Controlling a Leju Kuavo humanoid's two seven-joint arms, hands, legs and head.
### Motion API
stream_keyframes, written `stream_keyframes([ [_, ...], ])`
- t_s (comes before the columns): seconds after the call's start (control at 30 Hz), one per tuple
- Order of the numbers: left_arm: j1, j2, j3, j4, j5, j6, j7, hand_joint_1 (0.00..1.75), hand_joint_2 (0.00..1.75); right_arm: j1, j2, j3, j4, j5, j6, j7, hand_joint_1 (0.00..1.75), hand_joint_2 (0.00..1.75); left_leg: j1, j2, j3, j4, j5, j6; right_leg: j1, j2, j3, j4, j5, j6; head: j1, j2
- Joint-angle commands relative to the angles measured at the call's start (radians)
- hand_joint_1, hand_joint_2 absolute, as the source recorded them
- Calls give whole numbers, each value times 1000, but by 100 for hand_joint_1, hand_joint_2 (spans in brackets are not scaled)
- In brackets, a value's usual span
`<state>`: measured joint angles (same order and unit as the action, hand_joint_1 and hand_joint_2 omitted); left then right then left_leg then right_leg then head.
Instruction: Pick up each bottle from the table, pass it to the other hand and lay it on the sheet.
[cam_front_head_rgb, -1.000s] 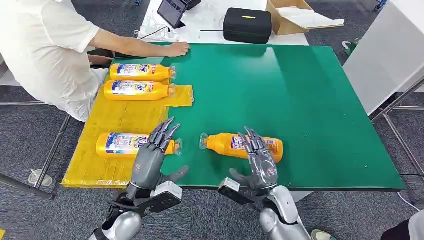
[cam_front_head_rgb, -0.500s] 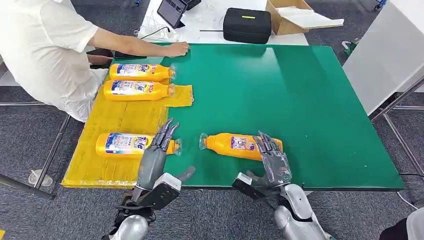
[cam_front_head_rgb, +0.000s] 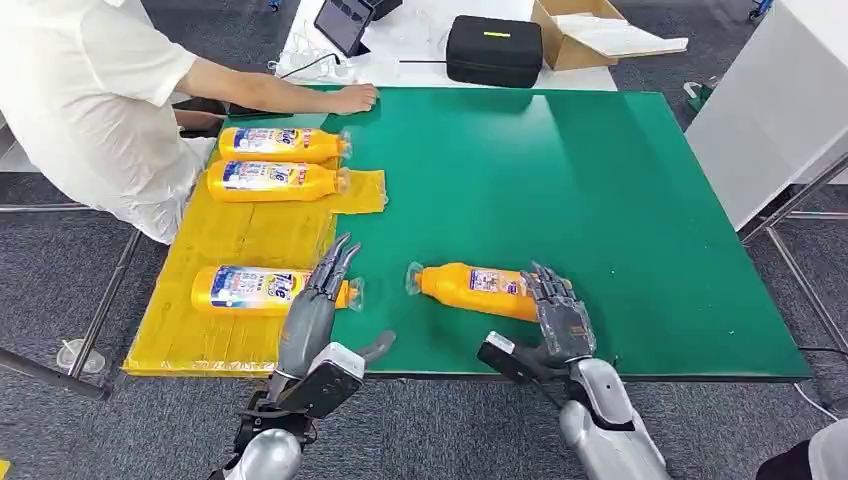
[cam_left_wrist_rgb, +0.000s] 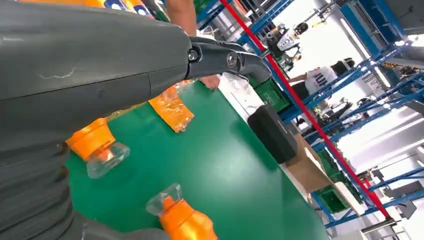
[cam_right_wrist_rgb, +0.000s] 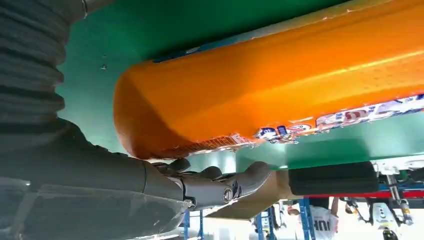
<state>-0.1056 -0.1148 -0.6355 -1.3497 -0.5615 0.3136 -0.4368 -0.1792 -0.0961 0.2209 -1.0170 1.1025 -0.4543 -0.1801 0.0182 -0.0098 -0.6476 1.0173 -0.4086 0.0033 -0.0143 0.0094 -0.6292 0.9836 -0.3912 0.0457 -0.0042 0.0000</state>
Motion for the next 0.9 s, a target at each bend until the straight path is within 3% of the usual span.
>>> stream_keyframes([
  [0.03, -26, 7, -5, 41, 0, -1, 4, 0, 175, -37, -7, -11, 91, 5, 3, 7, 0, 175, 0, 0, 3, -1, 0, 1, 0, -1, 3, -1, 0, -1, 0, 0],
  [0.27, -40, 10, -14, 58, 3, -3, 5, 0, 175, -75, -11, -54, 166, -8, -26, -6, 0, 175, -1, 0, 5, -1, -1, 1, 0, -1, 6, -1, -1, -2, 0, 0],
  [0.53, -76, 6, -24, 98, 21, -7, 0, 0, 175, -145, -10, -59, 303, -31, 18, -6, 0, 175, 0, 1, 5, -1, -1, 1, 0, -1, 5, -1, 0, -1, 0, 0],
  [0.9, -88, 5, -41, 112, 22, -8, 1, 0, 175, -161, -16, -49, 276, -1, 19, 26, 0, 175, -1, 0, 9, -1, -1, 1, 0, -2, 9, -1, -1, -2, 0, 0],
])
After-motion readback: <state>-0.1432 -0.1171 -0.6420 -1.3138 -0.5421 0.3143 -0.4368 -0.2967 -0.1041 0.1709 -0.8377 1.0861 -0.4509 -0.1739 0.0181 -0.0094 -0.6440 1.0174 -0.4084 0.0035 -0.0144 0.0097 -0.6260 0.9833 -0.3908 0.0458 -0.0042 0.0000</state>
